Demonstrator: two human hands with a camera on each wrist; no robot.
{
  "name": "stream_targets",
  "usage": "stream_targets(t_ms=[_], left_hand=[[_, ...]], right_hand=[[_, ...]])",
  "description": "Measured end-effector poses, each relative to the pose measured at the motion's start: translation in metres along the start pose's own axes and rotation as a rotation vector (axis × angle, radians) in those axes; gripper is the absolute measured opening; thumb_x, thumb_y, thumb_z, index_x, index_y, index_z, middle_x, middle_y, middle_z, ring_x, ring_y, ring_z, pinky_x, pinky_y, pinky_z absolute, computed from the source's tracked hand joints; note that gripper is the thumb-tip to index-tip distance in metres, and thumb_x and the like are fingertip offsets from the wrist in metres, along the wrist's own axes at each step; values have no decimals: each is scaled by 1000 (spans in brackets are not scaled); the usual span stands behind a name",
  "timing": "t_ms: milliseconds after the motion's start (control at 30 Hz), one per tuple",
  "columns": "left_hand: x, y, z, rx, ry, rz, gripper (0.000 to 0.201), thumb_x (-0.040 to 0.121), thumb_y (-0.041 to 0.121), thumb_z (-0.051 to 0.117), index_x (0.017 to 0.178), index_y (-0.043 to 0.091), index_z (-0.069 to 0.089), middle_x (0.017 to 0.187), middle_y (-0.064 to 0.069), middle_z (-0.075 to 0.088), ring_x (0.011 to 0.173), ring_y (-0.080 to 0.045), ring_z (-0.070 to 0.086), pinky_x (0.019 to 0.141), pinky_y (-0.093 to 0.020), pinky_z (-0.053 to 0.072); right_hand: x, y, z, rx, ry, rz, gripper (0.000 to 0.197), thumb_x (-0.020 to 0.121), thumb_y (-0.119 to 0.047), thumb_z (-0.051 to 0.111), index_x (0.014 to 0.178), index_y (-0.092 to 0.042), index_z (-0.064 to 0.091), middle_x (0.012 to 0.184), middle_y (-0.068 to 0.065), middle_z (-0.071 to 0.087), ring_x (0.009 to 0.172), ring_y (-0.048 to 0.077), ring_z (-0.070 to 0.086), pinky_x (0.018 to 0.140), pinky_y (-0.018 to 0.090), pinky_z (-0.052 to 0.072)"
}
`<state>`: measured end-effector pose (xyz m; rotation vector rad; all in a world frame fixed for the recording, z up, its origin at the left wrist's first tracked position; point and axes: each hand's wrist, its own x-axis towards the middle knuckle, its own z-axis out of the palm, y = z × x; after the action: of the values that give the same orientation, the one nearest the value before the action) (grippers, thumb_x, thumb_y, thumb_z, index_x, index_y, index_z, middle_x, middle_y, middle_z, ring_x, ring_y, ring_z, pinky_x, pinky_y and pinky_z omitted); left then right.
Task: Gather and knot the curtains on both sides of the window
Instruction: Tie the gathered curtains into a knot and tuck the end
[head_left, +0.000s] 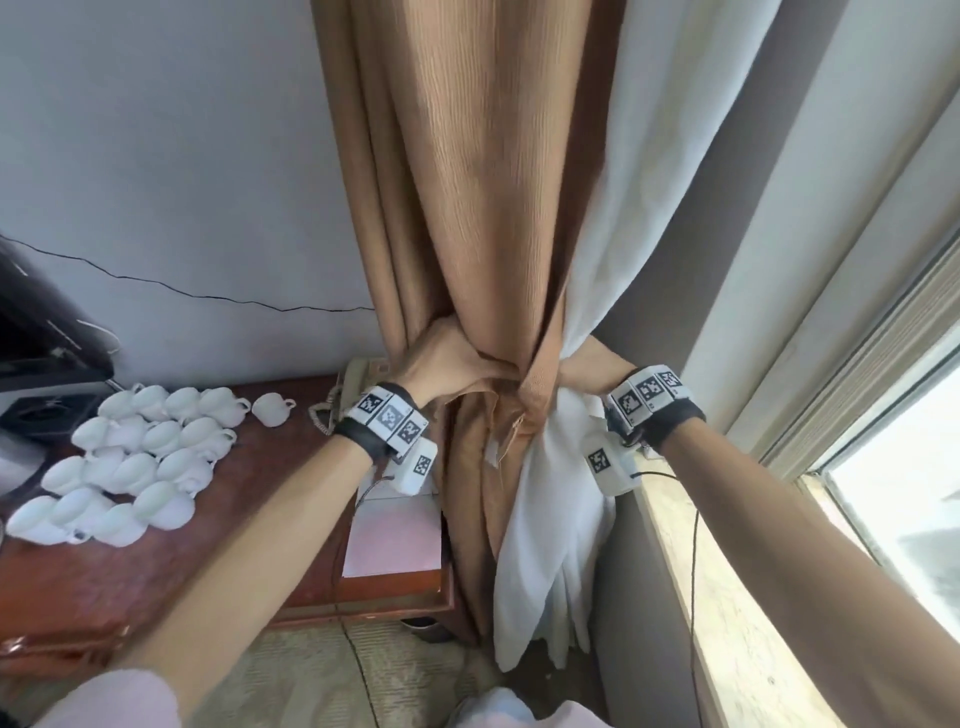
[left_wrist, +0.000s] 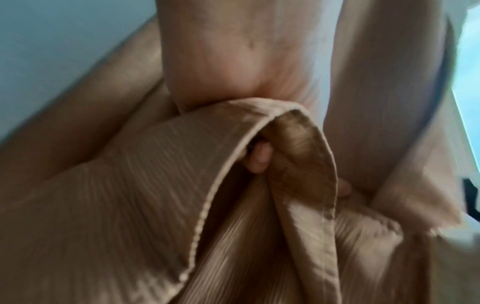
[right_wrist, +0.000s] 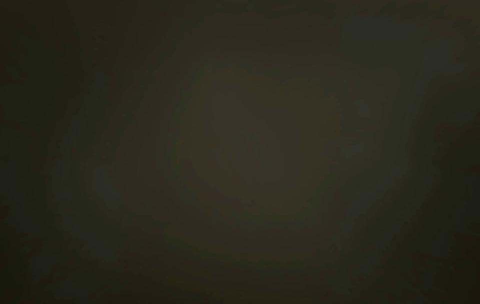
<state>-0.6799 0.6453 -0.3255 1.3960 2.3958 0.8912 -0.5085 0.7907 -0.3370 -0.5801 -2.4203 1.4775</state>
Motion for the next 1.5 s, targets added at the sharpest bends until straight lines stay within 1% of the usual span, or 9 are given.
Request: stream_targets(t_ms=[100, 200, 467, 633, 833, 1067, 1233, 1367, 1500], left_hand=[[7, 7, 6, -18, -15, 36, 53, 56, 74, 73, 69, 23, 63, 66, 16, 68, 71, 1, 66, 63, -31, 54], [6, 16, 11, 4, -53, 99, 35, 74, 48, 66, 54, 27, 46, 49, 19, 50, 54, 7, 50, 58, -28, 40], [5, 2, 23, 42, -133, 201, 23, 90, 25, 65, 101, 5, 68, 104, -16, 73, 102, -34, 69, 89, -48, 58], [-14, -11, 6, 130, -183, 175, 53, 83, 44, 73, 127, 31, 45, 84, 4, 72, 85, -23, 74, 79, -45, 61], [-53, -51, -54, 254, -199, 174, 48, 70, 69, 82, 85, 28, 63, 57, 7, 54, 53, -7, 44, 56, -24, 38], [-61, -100, -68, 252, 131, 139, 28, 84, 47, 78, 84, 19, 73, 82, 7, 57, 86, -17, 51, 90, -48, 47], [-19, -68, -41, -71, 302, -115, 53, 61, 42, 96, 90, 14, 61, 103, 1, 53, 90, -15, 59, 78, -28, 52], [10, -34, -18, -358, 30, -6, 67, 78, 4, 87, 132, 7, 48, 112, 2, 65, 101, -6, 69, 73, -13, 53], [17, -21, -2, -369, -52, 84, 46, 87, -8, 74, 126, 7, 55, 103, 15, 67, 87, 21, 65, 75, -4, 48]], right_hand=[[-15, 0, -3, 119, -216, 19, 15, 71, -1, 85, 81, -1, 73, 83, 18, 73, 83, 22, 67, 75, 38, 52], [-29, -13, -3, 165, -293, -51, 10, 84, 0, 84, 88, 1, 75, 83, 8, 72, 79, 14, 67, 68, 25, 53], [-29, -32, 15, 363, 317, 153, 39, 80, -9, 91, 95, -25, 58, 93, -11, 68, 81, -2, 64, 69, 6, 54], [-26, -36, 16, 469, 379, 232, 42, 82, -14, 89, 95, -32, 53, 95, -18, 63, 86, -1, 60, 64, 12, 42], [-25, -37, 8, 569, 396, 280, 57, 86, -18, 86, 121, -27, 42, 94, -22, 51, 79, -6, 44, 79, 29, 38], [-15, -30, 17, 577, 360, 241, 53, 76, -17, 93, 120, -19, 63, 101, -7, 76, 90, 9, 73, 71, 22, 52], [-9, -30, 25, 551, 206, 214, 83, 53, -30, 100, 128, -11, 68, 114, 5, 80, 107, 23, 77, 102, 46, 57], [-13, -25, 20, 540, 100, 236, 71, 63, -15, 96, 128, -3, 69, 117, 12, 79, 111, 29, 76, 105, 46, 56], [-24, -16, 14, 550, 179, 242, 52, 77, -9, 89, 125, -4, 70, 114, 12, 80, 108, 26, 77, 93, 37, 61]])
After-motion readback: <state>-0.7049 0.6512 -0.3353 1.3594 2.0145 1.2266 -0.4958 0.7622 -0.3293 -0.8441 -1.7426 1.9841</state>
